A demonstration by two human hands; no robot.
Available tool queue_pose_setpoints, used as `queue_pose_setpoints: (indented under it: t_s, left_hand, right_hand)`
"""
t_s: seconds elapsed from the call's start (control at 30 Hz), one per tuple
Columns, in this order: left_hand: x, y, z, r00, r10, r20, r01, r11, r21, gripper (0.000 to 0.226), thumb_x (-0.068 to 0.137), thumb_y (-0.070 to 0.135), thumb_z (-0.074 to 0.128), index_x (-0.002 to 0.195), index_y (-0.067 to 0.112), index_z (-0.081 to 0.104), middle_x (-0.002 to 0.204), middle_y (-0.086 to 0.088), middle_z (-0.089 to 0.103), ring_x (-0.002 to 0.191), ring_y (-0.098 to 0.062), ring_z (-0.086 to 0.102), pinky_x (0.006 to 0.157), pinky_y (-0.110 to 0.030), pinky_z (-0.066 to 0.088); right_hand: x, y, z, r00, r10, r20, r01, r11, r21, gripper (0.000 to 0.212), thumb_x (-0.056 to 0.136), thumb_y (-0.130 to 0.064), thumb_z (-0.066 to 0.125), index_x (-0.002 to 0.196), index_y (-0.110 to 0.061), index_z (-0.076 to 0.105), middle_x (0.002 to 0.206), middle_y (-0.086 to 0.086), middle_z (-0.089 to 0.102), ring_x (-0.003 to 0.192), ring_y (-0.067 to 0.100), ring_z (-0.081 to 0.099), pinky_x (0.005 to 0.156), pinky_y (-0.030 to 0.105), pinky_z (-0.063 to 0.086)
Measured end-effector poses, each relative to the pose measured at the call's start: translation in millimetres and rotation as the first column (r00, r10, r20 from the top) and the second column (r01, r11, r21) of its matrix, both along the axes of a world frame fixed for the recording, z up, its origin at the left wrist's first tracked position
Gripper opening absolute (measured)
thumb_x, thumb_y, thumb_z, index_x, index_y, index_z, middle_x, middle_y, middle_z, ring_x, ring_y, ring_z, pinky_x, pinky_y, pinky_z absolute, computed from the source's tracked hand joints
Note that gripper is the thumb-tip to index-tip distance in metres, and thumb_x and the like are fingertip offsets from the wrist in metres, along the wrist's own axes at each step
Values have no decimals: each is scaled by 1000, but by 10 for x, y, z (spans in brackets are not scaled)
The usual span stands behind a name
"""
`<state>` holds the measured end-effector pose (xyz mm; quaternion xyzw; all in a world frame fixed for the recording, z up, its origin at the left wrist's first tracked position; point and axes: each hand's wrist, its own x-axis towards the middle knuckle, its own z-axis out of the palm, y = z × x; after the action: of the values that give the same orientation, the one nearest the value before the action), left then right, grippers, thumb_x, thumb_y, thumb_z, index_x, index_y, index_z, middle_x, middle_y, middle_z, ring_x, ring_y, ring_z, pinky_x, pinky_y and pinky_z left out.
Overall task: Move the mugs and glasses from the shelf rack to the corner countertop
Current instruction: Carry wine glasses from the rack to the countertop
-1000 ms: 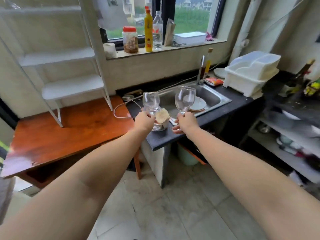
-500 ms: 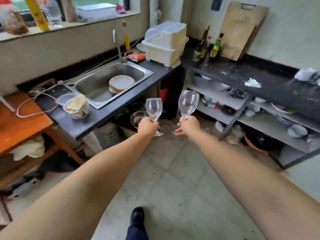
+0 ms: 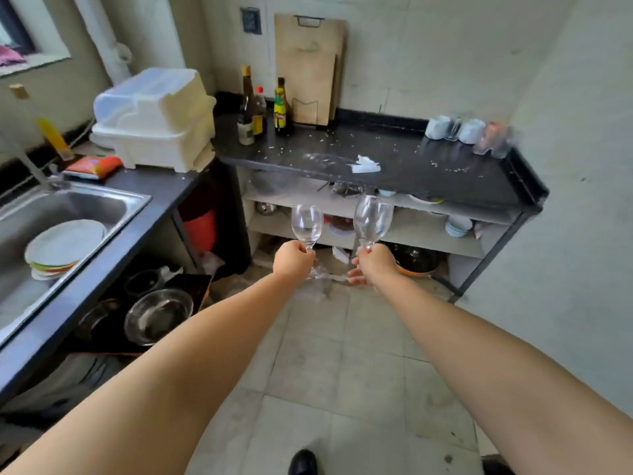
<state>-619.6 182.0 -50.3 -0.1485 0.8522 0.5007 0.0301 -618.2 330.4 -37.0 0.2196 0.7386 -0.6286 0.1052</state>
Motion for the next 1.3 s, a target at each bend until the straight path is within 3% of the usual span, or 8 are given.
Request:
queue_pose_setpoints:
  t_s: [0.1, 0.27, 0.4, 0.5, 0.63, 0.83, 1.1, 1.3]
  left_hand:
    - [-492, 194, 67, 996, -82, 33, 83, 996, -17, 31, 84, 7, 53, 55, 16, 48, 86, -13, 73, 73, -22, 60, 70, -37, 53]
    - [-1216, 616, 165, 976, -208, 71, 212, 976, -43, 22, 87, 8, 55, 65, 10, 54, 74, -3, 65, 60, -11, 55, 53, -24, 44]
    - [-1711, 1110, 100, 948, -303, 96, 307, 951, -38, 27, 89, 9, 52, 62, 12, 54, 89, -10, 72, 75, -20, 61, 76, -34, 53]
    - [-2091, 1485, 69, 926, -361, 114, 372, 922, -103, 27, 87, 10, 52, 60, 13, 50, 81, -12, 68, 73, -23, 57, 86, -39, 52]
    - [-2599, 1958, 16, 917, -374, 138, 389, 915, -106, 27, 85, 11, 51, 58, 13, 49, 60, -2, 57, 53, -14, 49, 55, -24, 42]
    - [-3616, 2769, 61, 937, -320, 140, 331, 941, -66, 25, 83, 10, 55, 58, 13, 53, 72, -8, 62, 71, -22, 55, 68, -29, 46]
    - [-4724, 3482, 15, 930, -332, 159, 347, 935, -79, 27, 85, 13, 59, 58, 13, 55, 58, 1, 54, 71, -21, 54, 72, -29, 46]
    - [-5615, 3891, -143, 924, -348, 157, 361, 931, -60, 32, 84, 14, 58, 53, 16, 52, 54, 3, 53, 54, -9, 48, 48, -20, 35]
  right_hand:
    - [-331, 236, 81, 999, -45, -10, 45, 998, 47, 11, 100, -11, 38, 102, -4, 46, 69, 3, 52, 47, 19, 53, 27, 22, 44]
    - [-843, 688, 121, 989, -147, 2, 146, 987, 65, 11, 100, -13, 40, 103, -4, 47, 77, 8, 54, 48, 19, 57, 31, 25, 47]
    - [-1245, 1131, 37, 978, -206, -10, 206, 977, 56, 10, 100, -13, 38, 103, -6, 45, 77, 7, 52, 49, 19, 58, 32, 23, 49]
    - [-1581, 1447, -43, 975, -224, -12, 224, 971, 84, 12, 100, -13, 38, 101, -5, 47, 73, 10, 54, 51, 20, 61, 45, 31, 56]
    - [-2110, 1896, -115, 971, -236, -27, 238, 967, 89, 7, 100, -14, 39, 102, -8, 43, 82, 9, 56, 51, 18, 60, 39, 27, 52]
    - [-3219, 2783, -11, 975, -224, -12, 224, 971, 89, 14, 99, -14, 41, 108, -8, 49, 81, 6, 55, 50, 16, 58, 36, 26, 51]
    - [-4260, 3516, -48, 978, -207, -6, 206, 968, 147, 18, 99, -15, 41, 112, -9, 51, 79, 5, 53, 53, 14, 58, 37, 21, 50]
    - [-5113, 3892, -242, 982, -181, -49, 188, 941, 283, 24, 98, -12, 42, 114, -2, 56, 94, 16, 58, 58, 15, 53, 33, 16, 45]
